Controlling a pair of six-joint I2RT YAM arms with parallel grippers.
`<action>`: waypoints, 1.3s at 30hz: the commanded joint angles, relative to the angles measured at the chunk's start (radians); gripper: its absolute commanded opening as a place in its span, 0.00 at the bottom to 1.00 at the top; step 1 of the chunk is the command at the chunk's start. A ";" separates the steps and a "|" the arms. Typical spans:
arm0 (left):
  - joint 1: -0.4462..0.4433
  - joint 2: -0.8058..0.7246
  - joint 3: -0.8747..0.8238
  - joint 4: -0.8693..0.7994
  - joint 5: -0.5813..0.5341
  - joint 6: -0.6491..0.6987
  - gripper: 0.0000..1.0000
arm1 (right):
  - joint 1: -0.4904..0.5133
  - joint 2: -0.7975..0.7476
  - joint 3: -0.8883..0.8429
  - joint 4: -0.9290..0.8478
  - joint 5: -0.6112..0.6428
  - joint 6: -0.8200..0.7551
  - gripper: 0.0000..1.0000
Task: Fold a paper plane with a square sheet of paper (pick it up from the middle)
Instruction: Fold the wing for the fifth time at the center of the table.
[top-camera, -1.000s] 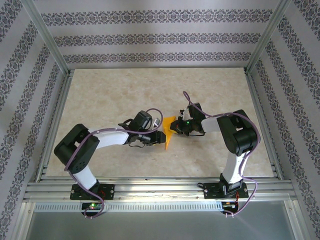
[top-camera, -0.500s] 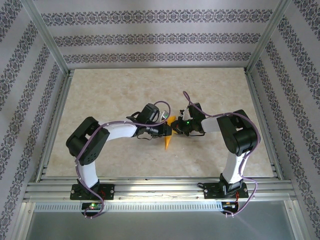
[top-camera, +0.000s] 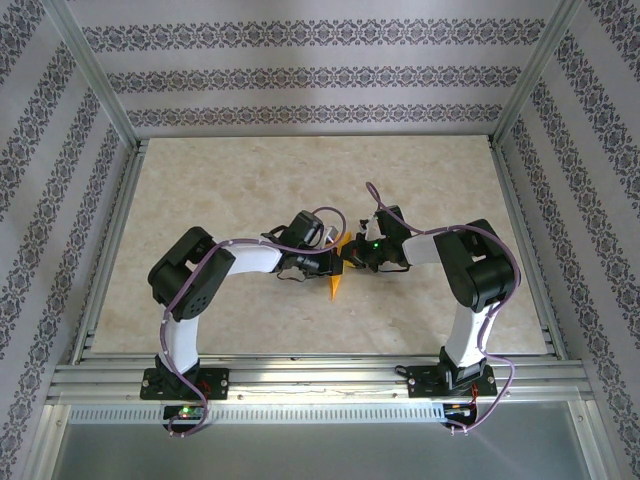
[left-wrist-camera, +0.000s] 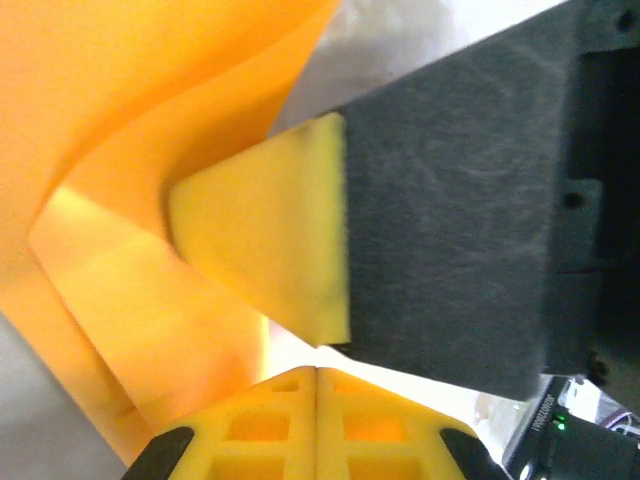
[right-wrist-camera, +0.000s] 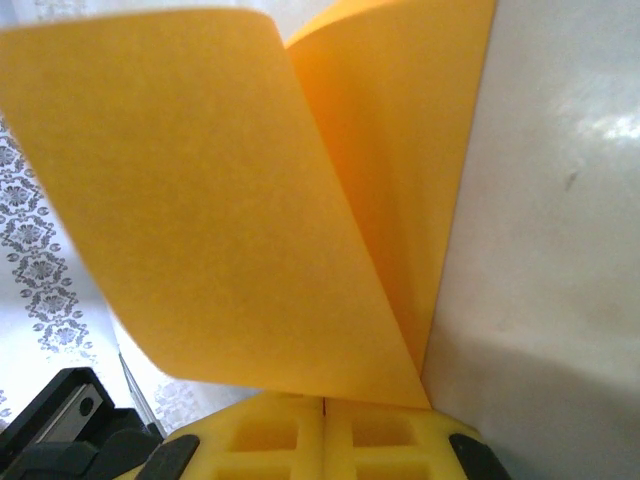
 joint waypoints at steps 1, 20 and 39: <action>-0.006 0.023 -0.010 -0.052 -0.053 0.049 0.05 | 0.010 0.022 -0.025 -0.052 0.074 -0.005 0.00; -0.006 -0.018 -0.199 -0.109 0.013 0.205 0.00 | -0.049 -0.234 -0.073 -0.074 0.034 -0.054 0.07; -0.004 -0.011 -0.181 -0.176 0.075 0.300 0.00 | 0.066 -0.111 -0.049 -0.095 0.036 -0.181 0.00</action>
